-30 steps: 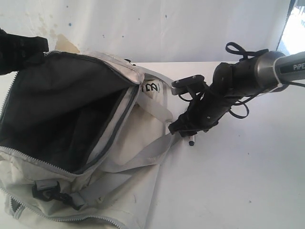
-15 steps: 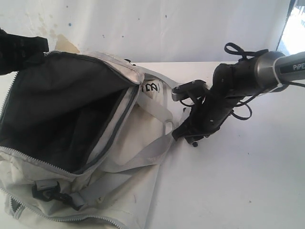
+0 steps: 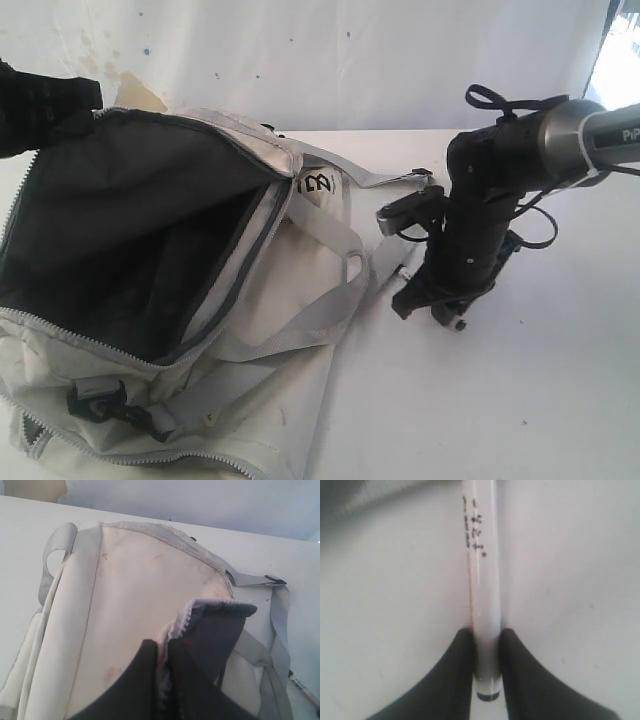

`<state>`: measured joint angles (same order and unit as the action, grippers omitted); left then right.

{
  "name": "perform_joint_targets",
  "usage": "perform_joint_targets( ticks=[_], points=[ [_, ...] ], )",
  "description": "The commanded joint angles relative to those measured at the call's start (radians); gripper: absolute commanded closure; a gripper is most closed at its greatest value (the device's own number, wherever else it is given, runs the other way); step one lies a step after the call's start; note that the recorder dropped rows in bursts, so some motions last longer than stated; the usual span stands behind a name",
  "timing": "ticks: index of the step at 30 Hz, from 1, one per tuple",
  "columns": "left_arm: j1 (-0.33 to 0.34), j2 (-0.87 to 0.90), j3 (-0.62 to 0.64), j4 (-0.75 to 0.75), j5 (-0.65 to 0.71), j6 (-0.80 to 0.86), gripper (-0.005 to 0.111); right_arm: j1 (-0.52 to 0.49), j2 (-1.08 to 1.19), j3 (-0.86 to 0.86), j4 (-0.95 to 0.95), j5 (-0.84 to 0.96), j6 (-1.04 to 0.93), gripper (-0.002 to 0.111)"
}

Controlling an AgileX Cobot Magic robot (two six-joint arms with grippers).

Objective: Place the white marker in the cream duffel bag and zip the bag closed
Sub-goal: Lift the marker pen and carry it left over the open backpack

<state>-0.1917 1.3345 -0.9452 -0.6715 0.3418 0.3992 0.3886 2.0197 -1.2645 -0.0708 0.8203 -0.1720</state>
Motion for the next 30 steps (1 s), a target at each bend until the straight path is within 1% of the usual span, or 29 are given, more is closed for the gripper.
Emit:
perform_joint_targets(
  ticks=[1,4,8,14,22,27,30],
  points=[
    [0.000,-0.010,-0.010,-0.007,0.002,-0.001,0.107,-0.017,-0.032,0.007,-0.106,0.145,0.021,0.108],
    [0.000,-0.010,-0.010,-0.005,0.002,-0.001,0.107,-0.060,-0.037,0.008,-0.113,0.254,0.017,0.108],
    [0.000,-0.010,-0.010,-0.003,0.002,0.001,0.107,-0.117,-0.037,0.008,-0.116,0.263,0.017,0.108],
    [0.000,-0.010,-0.010,-0.003,-0.005,0.001,0.107,-0.120,-0.041,0.008,-0.143,0.240,0.017,0.108],
    [0.000,-0.010,-0.010,-0.003,-0.005,0.001,0.107,-0.120,-0.111,0.005,-0.140,0.184,0.019,0.108],
    [0.000,-0.010,-0.010,-0.003,-0.005,0.001,0.107,-0.120,-0.161,0.005,-0.055,0.114,0.016,0.108],
    [0.000,-0.010,-0.010,-0.003,-0.007,0.001,0.107,-0.120,-0.169,0.005,0.046,0.107,-0.053,0.108]
  ],
)
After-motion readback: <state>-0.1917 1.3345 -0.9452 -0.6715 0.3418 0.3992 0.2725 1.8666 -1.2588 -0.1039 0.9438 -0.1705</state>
